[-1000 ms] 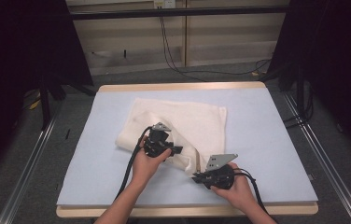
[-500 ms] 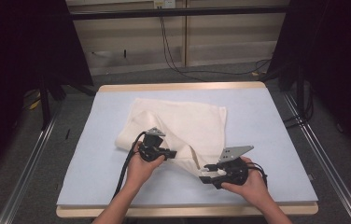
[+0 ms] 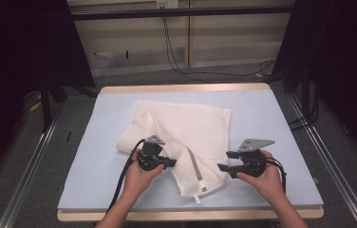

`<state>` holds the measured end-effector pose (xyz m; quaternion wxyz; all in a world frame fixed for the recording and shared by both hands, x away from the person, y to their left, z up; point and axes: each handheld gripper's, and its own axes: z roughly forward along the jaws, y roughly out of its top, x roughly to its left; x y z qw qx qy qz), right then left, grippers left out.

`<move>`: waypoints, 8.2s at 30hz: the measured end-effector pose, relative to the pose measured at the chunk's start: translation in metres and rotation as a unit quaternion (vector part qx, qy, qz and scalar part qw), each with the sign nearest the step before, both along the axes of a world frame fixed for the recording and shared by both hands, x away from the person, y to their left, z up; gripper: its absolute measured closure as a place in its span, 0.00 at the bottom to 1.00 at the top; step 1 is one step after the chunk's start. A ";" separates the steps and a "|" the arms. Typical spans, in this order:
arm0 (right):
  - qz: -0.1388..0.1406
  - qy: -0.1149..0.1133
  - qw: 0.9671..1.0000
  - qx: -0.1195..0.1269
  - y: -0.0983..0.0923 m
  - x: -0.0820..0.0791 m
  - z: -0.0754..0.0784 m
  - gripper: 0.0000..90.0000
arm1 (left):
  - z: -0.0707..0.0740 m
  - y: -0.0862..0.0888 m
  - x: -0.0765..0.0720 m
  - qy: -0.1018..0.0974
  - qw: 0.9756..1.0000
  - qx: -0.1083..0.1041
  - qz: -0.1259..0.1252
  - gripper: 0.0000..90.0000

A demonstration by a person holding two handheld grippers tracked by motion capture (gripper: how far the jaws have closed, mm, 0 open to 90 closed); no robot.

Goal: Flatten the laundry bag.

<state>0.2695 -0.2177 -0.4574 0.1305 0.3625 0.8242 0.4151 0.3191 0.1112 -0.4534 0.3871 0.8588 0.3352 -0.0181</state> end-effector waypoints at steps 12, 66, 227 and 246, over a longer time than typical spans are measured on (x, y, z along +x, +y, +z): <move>0.027 -0.009 0.998 -0.062 0.028 0.047 -0.017 0.42 | -0.006 0.009 -0.022 0.005 1.000 -0.004 0.009 0.95; -0.112 -0.021 0.993 -0.034 -0.001 0.045 -0.008 0.93 | -0.009 -0.012 -0.033 -0.024 1.000 -0.001 -0.014 0.95; 0.002 0.005 1.000 -0.006 0.043 0.009 -0.002 0.61 | -0.006 0.127 0.031 -0.009 0.992 0.046 0.118 0.42; -0.125 0.024 0.989 -0.071 -0.019 -0.007 -0.011 0.61 | -0.016 0.115 0.044 0.011 0.989 0.052 0.141 0.58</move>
